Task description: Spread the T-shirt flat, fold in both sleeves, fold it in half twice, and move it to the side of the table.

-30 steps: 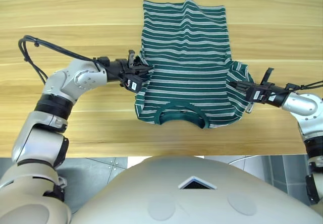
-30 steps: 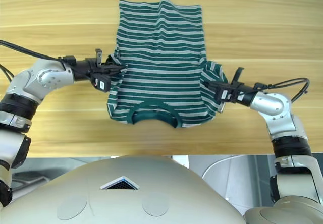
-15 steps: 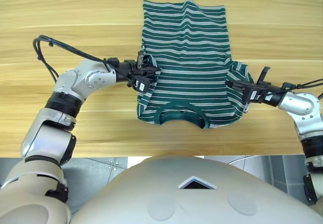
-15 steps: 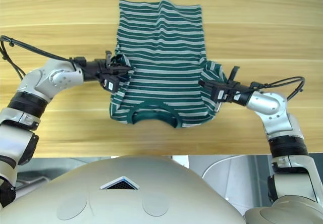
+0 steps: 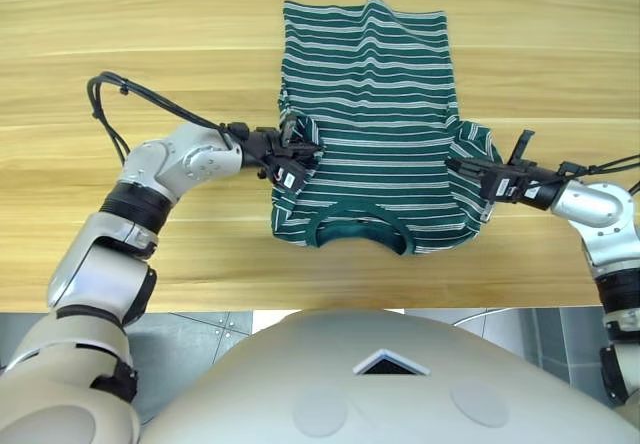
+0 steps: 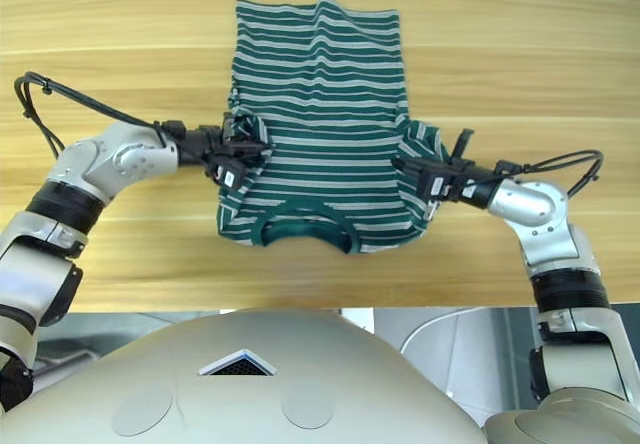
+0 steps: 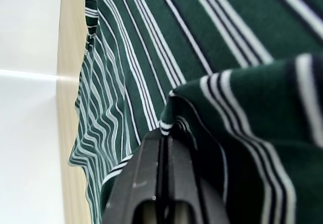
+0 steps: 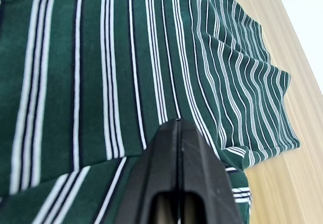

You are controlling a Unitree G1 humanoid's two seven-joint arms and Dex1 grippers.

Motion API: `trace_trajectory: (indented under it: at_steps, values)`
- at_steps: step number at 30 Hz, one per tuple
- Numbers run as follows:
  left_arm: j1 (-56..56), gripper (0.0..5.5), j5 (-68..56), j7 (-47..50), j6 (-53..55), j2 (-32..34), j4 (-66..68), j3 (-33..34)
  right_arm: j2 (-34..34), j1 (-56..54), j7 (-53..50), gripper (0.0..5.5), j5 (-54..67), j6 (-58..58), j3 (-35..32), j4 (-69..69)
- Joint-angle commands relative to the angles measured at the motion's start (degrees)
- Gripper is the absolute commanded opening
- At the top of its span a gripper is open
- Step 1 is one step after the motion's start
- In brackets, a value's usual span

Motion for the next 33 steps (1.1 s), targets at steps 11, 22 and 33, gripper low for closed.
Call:
trace_trajectory:
  at_steps: [11,22,33]
  values:
    - [0.46,2.08,-4.87,-3.22,2.19,-0.27,-3.04,0.27,0.19,-0.98,0.70,0.00,0.56,0.41,0.21,-0.41]
    - [0.60,3.79,-3.31,-0.30,2.53,-0.89,-2.69,0.34,-0.39,-1.65,-1.06,0.64,7.84,1.75,-6.58,-1.99]
    - [0.76,5.37,-2.70,3.29,3.13,2.35,-4.90,2.88,-9.02,6.49,-7.35,2.49,-3.73,1.29,-13.02,7.07]
